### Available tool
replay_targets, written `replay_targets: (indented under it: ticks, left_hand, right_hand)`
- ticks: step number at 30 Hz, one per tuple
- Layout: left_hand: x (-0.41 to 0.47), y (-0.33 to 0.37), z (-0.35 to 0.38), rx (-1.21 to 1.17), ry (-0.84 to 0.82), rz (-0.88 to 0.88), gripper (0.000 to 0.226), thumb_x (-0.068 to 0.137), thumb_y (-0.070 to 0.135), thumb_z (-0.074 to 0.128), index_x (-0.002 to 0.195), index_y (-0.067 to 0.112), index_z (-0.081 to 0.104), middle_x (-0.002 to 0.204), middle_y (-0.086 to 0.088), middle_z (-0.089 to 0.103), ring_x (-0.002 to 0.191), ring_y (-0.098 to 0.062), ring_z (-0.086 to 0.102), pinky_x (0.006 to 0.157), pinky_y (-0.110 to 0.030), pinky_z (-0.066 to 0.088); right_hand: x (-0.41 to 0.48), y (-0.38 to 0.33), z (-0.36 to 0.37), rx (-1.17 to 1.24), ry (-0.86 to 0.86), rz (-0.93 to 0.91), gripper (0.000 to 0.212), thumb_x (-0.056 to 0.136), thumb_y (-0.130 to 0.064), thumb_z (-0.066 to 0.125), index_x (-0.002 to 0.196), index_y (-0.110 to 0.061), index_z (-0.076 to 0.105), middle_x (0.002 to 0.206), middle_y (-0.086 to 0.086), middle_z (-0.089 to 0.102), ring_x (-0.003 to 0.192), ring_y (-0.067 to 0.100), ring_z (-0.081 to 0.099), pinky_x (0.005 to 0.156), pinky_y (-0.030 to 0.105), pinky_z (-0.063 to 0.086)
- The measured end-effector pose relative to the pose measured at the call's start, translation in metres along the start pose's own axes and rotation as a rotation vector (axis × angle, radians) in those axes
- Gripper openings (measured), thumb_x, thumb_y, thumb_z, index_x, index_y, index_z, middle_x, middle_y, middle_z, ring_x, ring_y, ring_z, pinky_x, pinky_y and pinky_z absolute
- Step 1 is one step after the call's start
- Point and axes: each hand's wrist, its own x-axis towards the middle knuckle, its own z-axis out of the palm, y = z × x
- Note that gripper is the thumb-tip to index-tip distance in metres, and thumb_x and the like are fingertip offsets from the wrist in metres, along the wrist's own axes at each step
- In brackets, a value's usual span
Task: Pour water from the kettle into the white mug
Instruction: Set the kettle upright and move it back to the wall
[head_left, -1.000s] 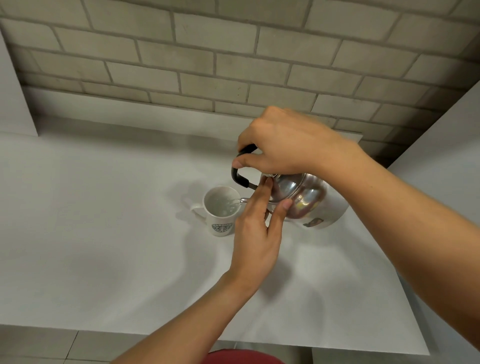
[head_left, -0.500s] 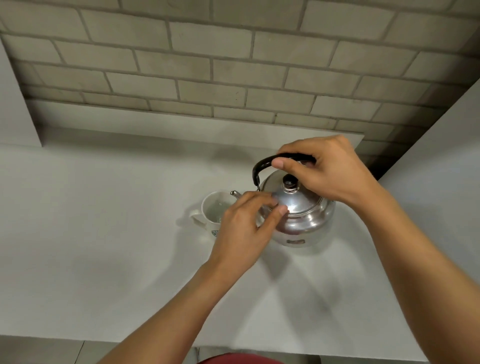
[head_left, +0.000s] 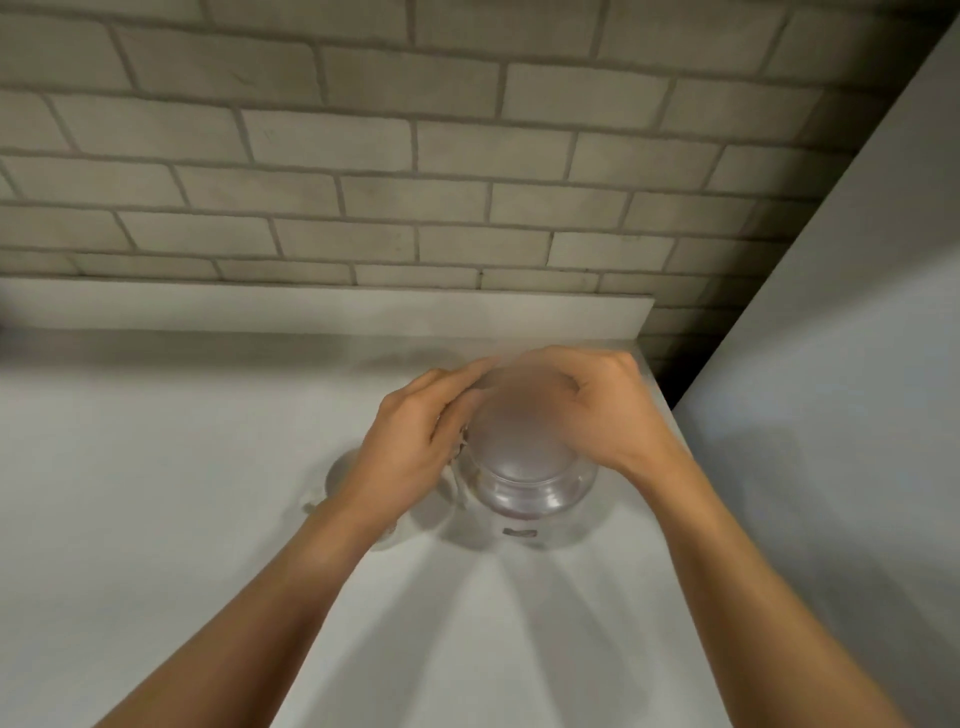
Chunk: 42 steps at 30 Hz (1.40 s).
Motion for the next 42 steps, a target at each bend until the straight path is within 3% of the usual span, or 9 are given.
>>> replay_targets:
  ticks: [7, 14, 17, 20, 23, 27, 31, 36, 42]
  left_hand:
    - [0.042, -0.026, 0.003, 0.125, 0.026, 0.013, 0.035, 0.107, 0.02, 0.052, 0.141, 0.021, 0.061, 0.114, 0.007, 0.068, 0.098, -0.001, 0.058, 0.086, -0.001, 0.035]
    - [0.122, -0.078, 0.003, 0.191, 0.041, 0.016, 0.035, 0.106, 0.013, 0.053, 0.14, 0.016, 0.063, 0.096, -0.003, 0.066, 0.085, -0.017, 0.061, 0.078, -0.003, 0.038]
    - [0.15, -0.106, 0.01, 0.165, 0.017, -0.013, 0.036, 0.107, 0.013, 0.051, 0.14, 0.019, 0.062, 0.102, 0.001, 0.063, 0.087, -0.004, 0.061, 0.081, 0.002, 0.035]
    - [0.168, -0.13, 0.015, 0.122, 0.008, -0.069, 0.038, 0.107, 0.012, 0.049, 0.141, 0.024, 0.06, 0.11, 0.002, 0.064, 0.092, 0.01, 0.062, 0.087, -0.006, 0.043]
    - [0.18, -0.145, 0.022, 0.084, -0.001, -0.112, 0.038, 0.107, 0.013, 0.05, 0.141, 0.027, 0.061, 0.112, 0.004, 0.064, 0.097, -0.008, 0.066, 0.093, -0.029, 0.054]
    - [0.198, -0.153, 0.031, 0.031, -0.06, -0.154, 0.037, 0.107, 0.015, 0.05, 0.141, 0.027, 0.061, 0.116, 0.001, 0.065, 0.102, -0.021, 0.068, 0.093, -0.04, 0.058]
    - [0.204, -0.154, 0.03, 0.085, -0.044, -0.136, 0.036, 0.108, 0.016, 0.05, 0.142, 0.023, 0.06, 0.125, -0.005, 0.066, 0.11, -0.023, 0.066, 0.101, -0.038, 0.053]
    - [0.206, -0.123, 0.013, 0.106, -0.037, -0.007, 0.033, 0.108, 0.016, 0.048, 0.138, 0.024, 0.06, 0.129, 0.001, 0.064, 0.116, -0.021, 0.063, 0.099, -0.03, 0.049]
    - [0.21, -0.132, 0.017, 0.145, -0.1, -0.107, 0.043, 0.108, 0.028, 0.047, 0.151, 0.028, 0.045, 0.145, -0.006, 0.051, 0.129, -0.024, 0.053, 0.103, -0.026, 0.038]
  right_hand:
    - [0.03, 0.046, 0.006, 0.0, -0.182, 0.08, 0.038, 0.107, -0.045, 0.044, 0.136, -0.031, 0.065, 0.126, -0.015, 0.07, 0.118, 0.001, 0.059, 0.097, 0.009, 0.039]
    - [0.08, 0.099, 0.026, -0.21, -0.176, 0.163, 0.045, 0.111, -0.039, 0.03, 0.151, -0.026, 0.044, 0.138, 0.001, 0.059, 0.124, 0.027, 0.054, 0.101, 0.045, 0.047]
    - [0.105, 0.119, 0.037, -0.26, -0.227, 0.167, 0.041, 0.111, -0.031, 0.032, 0.149, -0.02, 0.047, 0.136, 0.006, 0.061, 0.119, 0.031, 0.056, 0.096, 0.048, 0.049]
    - [0.127, 0.136, 0.048, -0.255, -0.289, 0.195, 0.042, 0.112, -0.031, 0.031, 0.151, -0.02, 0.046, 0.136, 0.006, 0.06, 0.12, 0.028, 0.057, 0.092, 0.034, 0.043]
    - [0.141, 0.149, 0.058, -0.234, -0.312, 0.219, 0.042, 0.113, -0.03, 0.031, 0.151, -0.019, 0.045, 0.138, 0.006, 0.059, 0.121, 0.029, 0.057, 0.091, 0.03, 0.039]
    - [0.149, 0.163, 0.059, -0.256, -0.299, 0.243, 0.041, 0.112, -0.024, 0.034, 0.15, -0.014, 0.046, 0.133, 0.012, 0.061, 0.117, 0.033, 0.059, 0.092, 0.034, 0.044]
    - [0.155, 0.158, 0.059, -0.25, -0.311, 0.246, 0.04, 0.111, -0.017, 0.038, 0.15, -0.012, 0.047, 0.13, 0.015, 0.063, 0.115, 0.036, 0.06, 0.097, 0.046, 0.05]
    - [0.15, 0.131, 0.034, -0.297, -0.212, 0.208, 0.042, 0.11, -0.014, 0.04, 0.152, -0.013, 0.046, 0.132, 0.015, 0.062, 0.116, 0.037, 0.061, 0.096, 0.044, 0.05]
    - [0.151, 0.134, 0.041, -0.249, -0.249, 0.282, 0.048, 0.111, -0.024, 0.041, 0.159, -0.02, 0.036, 0.142, 0.011, 0.054, 0.127, 0.035, 0.057, 0.104, 0.044, 0.048]
